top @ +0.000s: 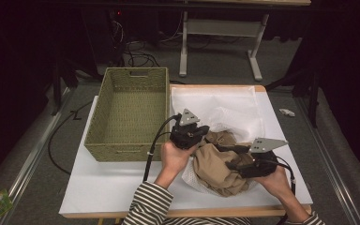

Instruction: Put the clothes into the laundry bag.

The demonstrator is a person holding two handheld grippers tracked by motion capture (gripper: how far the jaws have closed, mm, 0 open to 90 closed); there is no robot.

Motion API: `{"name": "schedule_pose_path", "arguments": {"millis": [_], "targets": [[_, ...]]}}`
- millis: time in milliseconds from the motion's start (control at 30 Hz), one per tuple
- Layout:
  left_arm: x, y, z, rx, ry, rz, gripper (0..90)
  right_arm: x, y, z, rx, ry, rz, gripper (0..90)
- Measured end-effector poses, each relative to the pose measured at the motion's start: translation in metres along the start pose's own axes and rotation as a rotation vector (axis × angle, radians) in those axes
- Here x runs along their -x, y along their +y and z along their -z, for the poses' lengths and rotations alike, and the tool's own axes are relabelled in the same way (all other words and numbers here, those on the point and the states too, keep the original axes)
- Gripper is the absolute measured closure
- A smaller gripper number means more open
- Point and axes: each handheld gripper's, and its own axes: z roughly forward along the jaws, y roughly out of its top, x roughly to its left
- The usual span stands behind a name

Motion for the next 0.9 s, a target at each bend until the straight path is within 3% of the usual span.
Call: {"name": "schedule_pose_path", "arguments": {"millis": [67,233,300,333,400,467,567,700,800,900], "targets": [[0.001,0.001,0.0,-0.002,-0.003,-0.003,89.3,-0.001,-0.002,-0.013,-0.052,0.015,-0.004,22.1],[0.003,-0.001,0.001,-0.004,-0.013,-0.01,89.2,0.001,-0.007,-0.038,-0.112,0.028,-0.016,21.9],[0.003,-0.001,0.0,-0.002,-0.022,-0.006,89.2,0.002,-0.008,-0.047,-0.144,0.052,-0.008,34.9],[0.003,-0.001,0.0,-0.002,-0.025,-0.005,89.2,0.001,-0.009,-0.049,-0.156,0.06,-0.003,46.6],[0.005,-0.001,0.0,0.003,-0.034,-0.003,89.2,-0.003,-0.007,-0.049,-0.161,0.039,0.054,69.9],[0.006,-0.001,0.001,0.0,-0.041,-0.007,89.2,-0.006,-0.004,-0.049,-0.163,0.026,0.091,80.3],[0.01,-0.001,0.002,-0.001,-0.052,-0.022,89.3,-0.006,0.002,-0.043,-0.1,-0.034,0.098,81.6],[0.015,0.003,0.005,0.016,-0.066,-0.034,89.3,0.002,0.017,-0.038,-0.016,-0.16,0.07,81.8],[0.018,0.005,0.008,0.026,-0.067,-0.045,89.3,0.01,0.027,-0.05,-0.048,-0.284,0.084,81.8],[0.018,0.004,0.007,0.019,-0.054,-0.051,89.3,0.023,0.025,-0.071,-0.096,-0.322,0.056,81.2]]}}
